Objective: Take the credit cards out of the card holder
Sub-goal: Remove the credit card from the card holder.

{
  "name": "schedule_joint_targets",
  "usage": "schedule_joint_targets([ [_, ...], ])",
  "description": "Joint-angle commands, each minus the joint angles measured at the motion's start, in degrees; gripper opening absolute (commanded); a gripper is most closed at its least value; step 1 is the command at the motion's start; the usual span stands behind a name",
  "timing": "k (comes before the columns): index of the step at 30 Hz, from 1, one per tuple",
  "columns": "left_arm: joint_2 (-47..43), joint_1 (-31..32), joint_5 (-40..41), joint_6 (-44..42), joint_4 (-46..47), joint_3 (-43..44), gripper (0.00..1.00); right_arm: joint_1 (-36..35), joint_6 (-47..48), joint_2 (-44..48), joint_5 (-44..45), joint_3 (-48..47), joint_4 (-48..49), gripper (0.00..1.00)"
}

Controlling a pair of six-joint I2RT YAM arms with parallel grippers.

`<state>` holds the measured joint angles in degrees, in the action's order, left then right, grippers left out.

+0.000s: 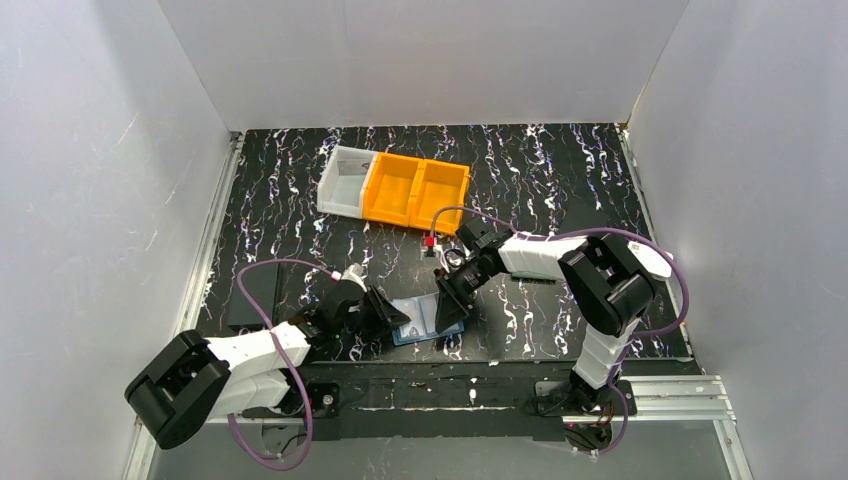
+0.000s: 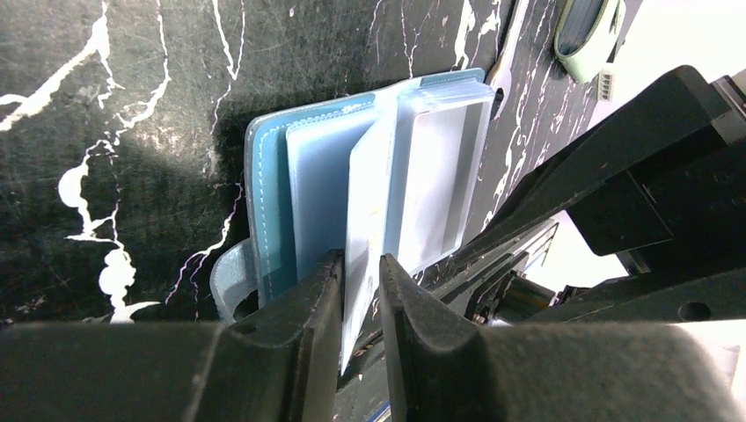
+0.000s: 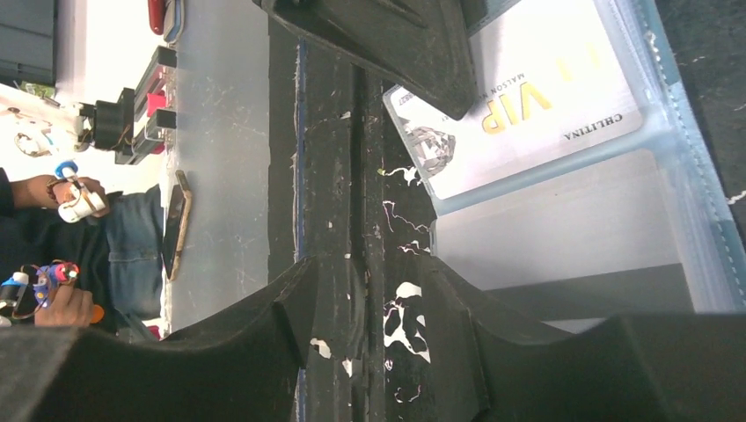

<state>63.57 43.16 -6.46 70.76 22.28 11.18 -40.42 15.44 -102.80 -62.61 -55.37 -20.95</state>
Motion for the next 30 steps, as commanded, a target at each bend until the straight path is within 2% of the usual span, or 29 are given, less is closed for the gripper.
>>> schedule_joint_targets([
  [1,-0.8,-0.6,0.1,-2.0,-0.2,0.0,0.15,1.2,1.1,1.6,-0.1,-0.9,-0.7,0.55],
  [3,-0.1,-0.7,-0.5,-3.2,0.0,0.6,0.01,1.7,1.2,2.0,-0.6,-0.8,-0.6,0.55],
  [4,0.2,-0.8,-1.0,-3.8,0.6,0.9,0.00,2.1,1.2,2.2,-1.0,-0.7,-0.5,0.55],
  [6,0.4,-1.1,-1.7,-4.5,2.4,1.1,0.00,2.8,1.1,2.8,-2.0,-0.6,-0.6,0.55],
  [10,-1.2,-1.4,-3.5,-8.1,12.3,-0.7,0.00,4.8,0.6,4.7,-5.9,-0.2,-0.1,0.55],
  [14,-1.9,-1.5,-6.4,-11.3,20.7,-1.0,0.00,6.4,-3.7,7.6,-11.0,1.2,4.5,0.55],
  [23,0.0,-1.5,-8.8,-13.4,28.9,1.2,0.00,10.5,-17.9,11.0,-7.9,5.2,16.8,0.53],
  [30,4.3,-1.5,-9.5,-12.0,39.4,0.4,0.00,10.8,-29.5,10.4,-6.5,8.8,28.7,0.51],
])
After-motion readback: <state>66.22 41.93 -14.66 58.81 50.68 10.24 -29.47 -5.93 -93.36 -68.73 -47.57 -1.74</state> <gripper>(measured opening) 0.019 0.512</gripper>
